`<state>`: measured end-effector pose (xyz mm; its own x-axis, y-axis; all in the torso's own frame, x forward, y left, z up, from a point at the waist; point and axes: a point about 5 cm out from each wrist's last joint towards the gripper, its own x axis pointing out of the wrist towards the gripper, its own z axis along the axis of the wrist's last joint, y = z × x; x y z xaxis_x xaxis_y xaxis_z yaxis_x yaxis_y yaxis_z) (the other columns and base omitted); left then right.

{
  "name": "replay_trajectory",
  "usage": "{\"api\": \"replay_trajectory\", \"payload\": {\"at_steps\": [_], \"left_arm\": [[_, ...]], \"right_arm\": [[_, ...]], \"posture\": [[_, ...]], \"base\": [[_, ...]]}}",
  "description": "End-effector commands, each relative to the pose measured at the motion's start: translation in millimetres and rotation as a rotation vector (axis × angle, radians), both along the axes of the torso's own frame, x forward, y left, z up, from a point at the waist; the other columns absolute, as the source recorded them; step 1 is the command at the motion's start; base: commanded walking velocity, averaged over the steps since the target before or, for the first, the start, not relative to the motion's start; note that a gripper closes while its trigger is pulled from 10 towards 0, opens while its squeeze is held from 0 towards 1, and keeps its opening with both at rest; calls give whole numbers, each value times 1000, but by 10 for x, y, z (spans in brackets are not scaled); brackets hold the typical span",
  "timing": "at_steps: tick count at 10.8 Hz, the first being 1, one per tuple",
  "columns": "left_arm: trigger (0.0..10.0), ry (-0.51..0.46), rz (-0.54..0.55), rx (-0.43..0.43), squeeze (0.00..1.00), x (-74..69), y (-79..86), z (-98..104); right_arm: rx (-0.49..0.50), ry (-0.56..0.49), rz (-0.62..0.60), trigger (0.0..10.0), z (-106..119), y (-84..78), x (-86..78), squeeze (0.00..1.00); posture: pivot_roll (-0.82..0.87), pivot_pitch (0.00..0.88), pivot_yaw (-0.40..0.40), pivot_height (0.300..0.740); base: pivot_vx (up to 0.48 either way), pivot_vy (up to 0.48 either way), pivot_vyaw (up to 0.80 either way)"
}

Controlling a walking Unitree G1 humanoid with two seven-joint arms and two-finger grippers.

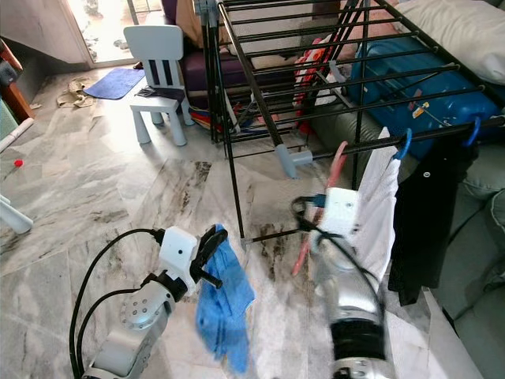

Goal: Hang hanger

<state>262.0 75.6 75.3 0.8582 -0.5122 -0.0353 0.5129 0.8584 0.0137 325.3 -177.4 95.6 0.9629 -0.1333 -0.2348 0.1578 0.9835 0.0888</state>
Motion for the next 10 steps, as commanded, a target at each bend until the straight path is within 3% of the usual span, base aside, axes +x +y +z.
{"api": "replay_trajectory", "payload": {"at_steps": [1, 4, 5, 7, 10], "left_arm": [[10000, 0, -18, 9, 0, 3, -17, 3], [10000, 0, -25, 15, 0, 13, -26, 8], [10000, 0, -25, 15, 0, 14, -26, 7], [10000, -1, -24, 17, 0, 27, -31, 8], [10000, 6, -17, 22, 0, 17, -16, -10]], "right_arm": [[-12, 14, -36, 10000, -42, -76, -34, 0], [-33, 20, -82, 10000, -47, -222, -58, 0], [-17, 12, -64, 10000, -33, -172, -37, 0], [41, -2, 20, 10000, 1, 106, 30, 0], [31, 112, 56, 10000, -184, 165, -57, 0]], "posture": [[-123, 72, 10, 740], [-123, 75, 12, 740], [-126, 76, 14, 740], [-117, 74, 9, 740], [-114, 72, 3, 740]], "base": [[0, 0, 0], [0, 0, 0], [0, 0, 0], [0, 0, 0], [0, 0, 0]]}}
